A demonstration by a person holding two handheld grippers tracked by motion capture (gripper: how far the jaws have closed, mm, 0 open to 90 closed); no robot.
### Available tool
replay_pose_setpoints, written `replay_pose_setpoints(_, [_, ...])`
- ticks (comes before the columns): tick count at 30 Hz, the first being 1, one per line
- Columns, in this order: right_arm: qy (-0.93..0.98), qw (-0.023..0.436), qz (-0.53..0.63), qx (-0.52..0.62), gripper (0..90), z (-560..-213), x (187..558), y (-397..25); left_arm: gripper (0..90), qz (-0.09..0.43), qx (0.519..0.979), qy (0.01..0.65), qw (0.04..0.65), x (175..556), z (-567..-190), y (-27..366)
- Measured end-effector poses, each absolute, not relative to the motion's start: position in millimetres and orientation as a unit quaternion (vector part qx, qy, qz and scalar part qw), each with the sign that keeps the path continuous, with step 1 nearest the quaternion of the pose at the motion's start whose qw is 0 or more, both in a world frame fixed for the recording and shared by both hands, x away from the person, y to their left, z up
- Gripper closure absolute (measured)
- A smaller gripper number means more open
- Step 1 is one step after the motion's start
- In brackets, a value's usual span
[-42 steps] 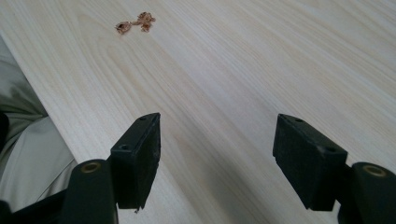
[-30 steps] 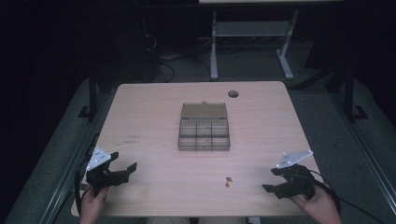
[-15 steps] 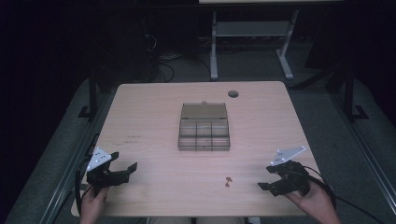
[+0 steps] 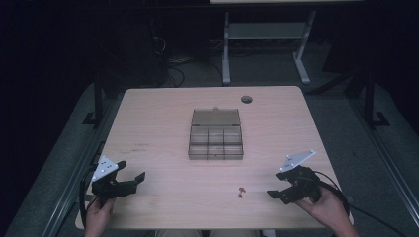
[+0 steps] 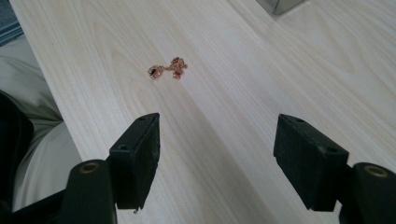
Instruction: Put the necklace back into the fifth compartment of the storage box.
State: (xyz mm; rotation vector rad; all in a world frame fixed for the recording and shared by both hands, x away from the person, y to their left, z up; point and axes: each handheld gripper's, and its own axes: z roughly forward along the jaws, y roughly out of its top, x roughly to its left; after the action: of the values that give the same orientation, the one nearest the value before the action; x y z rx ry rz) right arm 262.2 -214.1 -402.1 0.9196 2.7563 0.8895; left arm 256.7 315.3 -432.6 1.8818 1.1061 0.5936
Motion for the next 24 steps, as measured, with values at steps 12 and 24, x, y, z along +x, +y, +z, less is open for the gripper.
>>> replay_pose_setpoints(12, [0.911,0.050,0.289,0.290,31.5,-398,269,-202,14.1,0.238,0.753,0.442,0.425,257,-432,315])
replay_pose_setpoints(24, [0.917,0.042,0.288,0.275,32.2,-398,277,-189,14.1,0.239,0.753,0.441,0.426,257,-432,314])
